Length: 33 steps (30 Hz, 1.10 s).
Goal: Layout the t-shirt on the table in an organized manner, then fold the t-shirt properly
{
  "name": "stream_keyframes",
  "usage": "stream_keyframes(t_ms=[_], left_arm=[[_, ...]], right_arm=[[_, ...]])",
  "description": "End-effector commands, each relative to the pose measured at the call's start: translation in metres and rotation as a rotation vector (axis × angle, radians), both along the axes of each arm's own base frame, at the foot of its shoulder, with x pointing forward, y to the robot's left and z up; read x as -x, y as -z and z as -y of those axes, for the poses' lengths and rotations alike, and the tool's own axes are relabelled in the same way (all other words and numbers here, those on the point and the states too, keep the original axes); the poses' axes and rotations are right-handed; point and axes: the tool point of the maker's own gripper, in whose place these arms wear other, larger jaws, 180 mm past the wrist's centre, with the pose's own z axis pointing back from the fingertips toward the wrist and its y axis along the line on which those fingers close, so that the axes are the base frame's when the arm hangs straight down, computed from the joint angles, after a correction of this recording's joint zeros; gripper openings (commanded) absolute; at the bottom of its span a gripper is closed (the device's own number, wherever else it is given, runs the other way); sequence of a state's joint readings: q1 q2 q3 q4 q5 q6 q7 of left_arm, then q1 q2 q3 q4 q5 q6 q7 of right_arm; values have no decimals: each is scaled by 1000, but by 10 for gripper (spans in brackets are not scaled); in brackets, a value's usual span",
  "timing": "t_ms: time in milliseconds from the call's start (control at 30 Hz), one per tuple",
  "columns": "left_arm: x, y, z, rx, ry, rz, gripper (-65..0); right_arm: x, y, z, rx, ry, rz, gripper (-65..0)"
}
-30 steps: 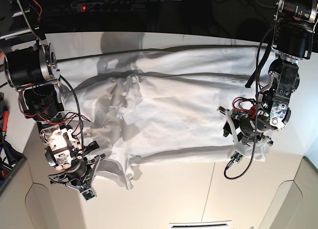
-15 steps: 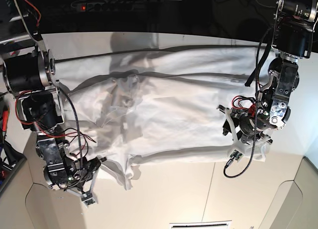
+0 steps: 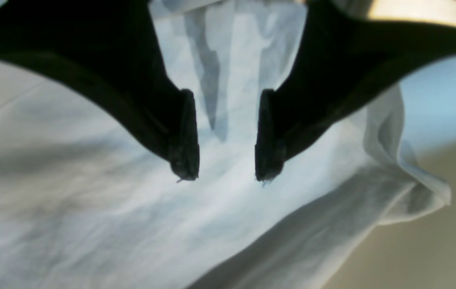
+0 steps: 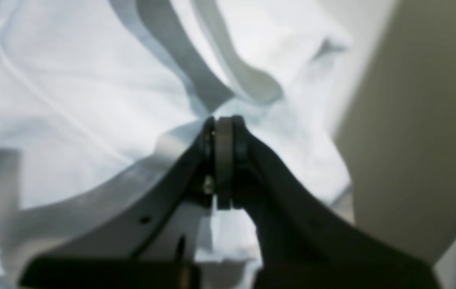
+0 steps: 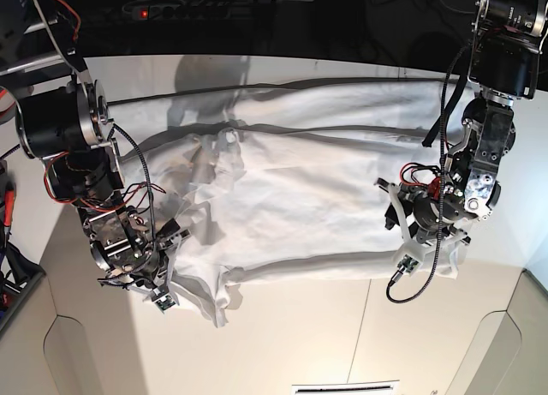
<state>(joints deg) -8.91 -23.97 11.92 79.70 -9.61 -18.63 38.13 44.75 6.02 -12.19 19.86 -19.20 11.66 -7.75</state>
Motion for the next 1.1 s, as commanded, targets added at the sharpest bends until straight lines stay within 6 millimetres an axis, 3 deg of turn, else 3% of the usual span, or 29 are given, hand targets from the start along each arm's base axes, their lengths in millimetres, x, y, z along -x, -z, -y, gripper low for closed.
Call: stream_keyframes(t_ms=[0, 100, 233, 333, 400, 467, 533, 600, 667, 767, 900, 1000, 1067], left_arm=[[-11, -15, -4, -4, -3, 45, -382], [-11, -15, -2, 11, -4, 44, -382], [-10, -15, 1, 38, -7, 41, -382], [-10, -14, 3, 41, -7, 38, -382], [-10, -14, 3, 41, -7, 38, -382], [-10, -14, 2, 36, -6, 38, -382], [-9, -13, 0, 21, -5, 38, -382], [-9, -12, 0, 19, -4, 38, -382], [-9, -13, 0, 20, -4, 39, -382], [-9, -12, 0, 20, -4, 38, -382], [-9, -12, 0, 20, -4, 38, -382], [-9, -12, 0, 20, -4, 38, -382], [-9, -12, 0, 20, -5, 38, -382]], right_arm=[[-33, -38, 11, 33, -2, 115, -650], [-68, -86, 41, 109, 48, 292, -650], [-113, -189, 80, 131, 193, 534, -650], [-135, -263, 88, 38, 273, 687, -650], [-140, -283, 88, -41, 324, 706, -650], [-137, -270, 82, -108, 357, 573, -650], [-123, -229, 51, -156, 242, 311, -650], [-86, -179, 20, -163, 103, -16, -650], [-47, -138, 3, -175, 29, -248, -650], [-23, -97, -4, -207, 10, -313, -650], [-7, -60, -3, -163, -15, -302, -650], [1, -43, -3, -153, -22, -293, -650], [-3, -40, -6, -168, -24, -229, -650]])
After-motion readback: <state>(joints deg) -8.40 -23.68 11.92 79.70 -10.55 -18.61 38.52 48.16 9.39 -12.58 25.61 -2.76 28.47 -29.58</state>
